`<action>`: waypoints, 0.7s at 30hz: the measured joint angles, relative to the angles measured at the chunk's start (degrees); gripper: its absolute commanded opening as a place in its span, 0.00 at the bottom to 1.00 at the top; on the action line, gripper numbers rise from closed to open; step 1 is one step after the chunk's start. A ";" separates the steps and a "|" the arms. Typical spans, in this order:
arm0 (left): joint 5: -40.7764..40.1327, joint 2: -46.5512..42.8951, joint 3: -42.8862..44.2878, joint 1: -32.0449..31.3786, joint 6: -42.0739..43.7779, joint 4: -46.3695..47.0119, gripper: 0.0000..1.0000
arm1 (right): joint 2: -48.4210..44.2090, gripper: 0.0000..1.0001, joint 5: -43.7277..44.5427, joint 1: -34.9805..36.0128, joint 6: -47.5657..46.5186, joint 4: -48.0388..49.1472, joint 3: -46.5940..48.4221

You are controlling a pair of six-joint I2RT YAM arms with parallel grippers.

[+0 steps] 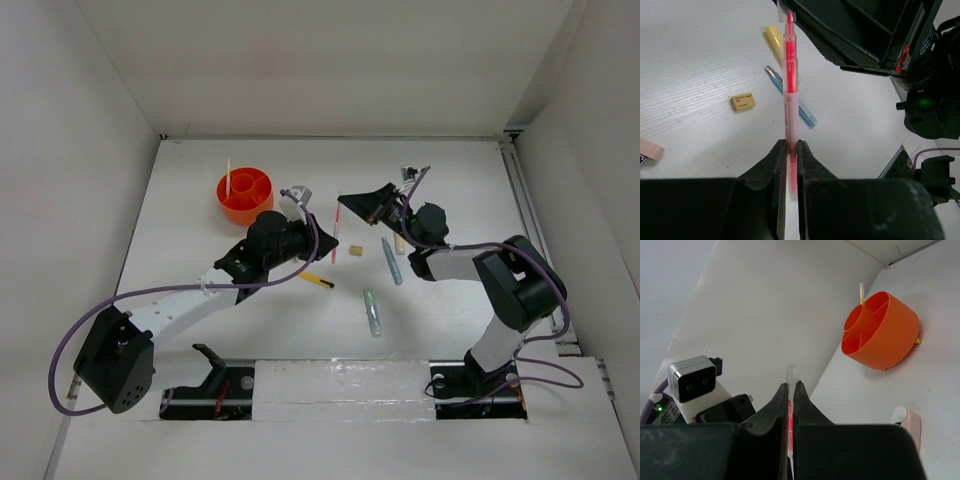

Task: Sort the stationery into containers
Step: Cap the pen

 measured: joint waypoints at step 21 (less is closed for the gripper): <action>-2.27 0.13 1.14 0.11 -0.44 -1.20 0.00 | 0.72 0.00 0.33 2.27 -6.47 1.70 -0.02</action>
